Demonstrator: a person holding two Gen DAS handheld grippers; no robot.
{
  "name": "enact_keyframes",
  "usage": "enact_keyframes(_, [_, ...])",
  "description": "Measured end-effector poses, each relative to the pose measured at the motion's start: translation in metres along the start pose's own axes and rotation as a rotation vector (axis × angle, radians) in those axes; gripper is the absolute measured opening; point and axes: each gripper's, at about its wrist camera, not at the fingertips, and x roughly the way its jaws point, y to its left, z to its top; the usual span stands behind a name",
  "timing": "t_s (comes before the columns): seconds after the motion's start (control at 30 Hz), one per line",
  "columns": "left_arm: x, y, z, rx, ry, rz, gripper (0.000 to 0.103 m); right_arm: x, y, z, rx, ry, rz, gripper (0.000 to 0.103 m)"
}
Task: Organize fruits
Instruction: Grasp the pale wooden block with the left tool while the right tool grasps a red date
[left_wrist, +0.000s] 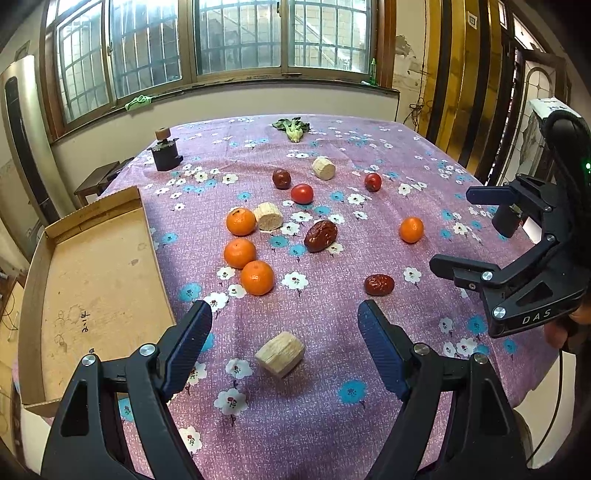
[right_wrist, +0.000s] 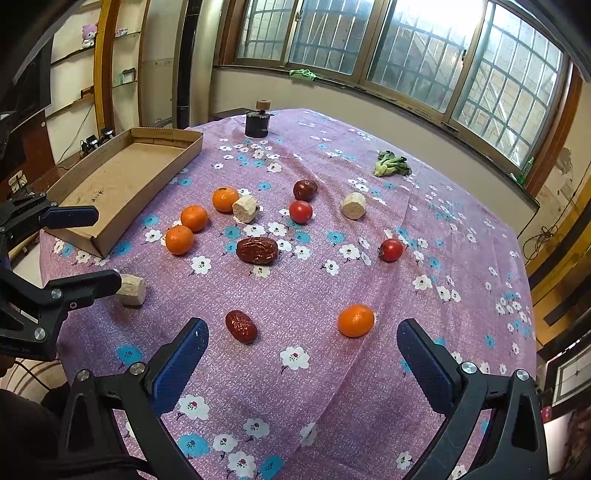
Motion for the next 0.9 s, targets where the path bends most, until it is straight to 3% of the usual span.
enact_keyframes(0.2, [0.000, 0.003, -0.002, -0.006, 0.007, -0.008, 0.081, 0.000, -0.001, -0.002, 0.010, 0.000, 0.018, 0.103])
enact_keyframes(0.43, [0.010, 0.009, -0.010, -0.018, 0.034, -0.057, 0.081, 0.012, -0.003, -0.011, 0.056, 0.014, 0.126, 0.099])
enact_keyframes(0.7, [0.038, 0.007, -0.017, 0.002, 0.108, -0.056, 0.080, 0.043, 0.003, -0.017, 0.101, 0.061, 0.257, 0.076])
enact_keyframes(0.83, [0.050, 0.006, -0.022, 0.023, 0.146, -0.064, 0.065, 0.057, 0.008, -0.015, 0.095, 0.090, 0.276, 0.064])
enact_keyframes(0.9, [0.057, 0.006, -0.025, 0.032, 0.171, -0.073, 0.049, 0.064, 0.011, -0.015, 0.083, 0.104, 0.273, 0.060])
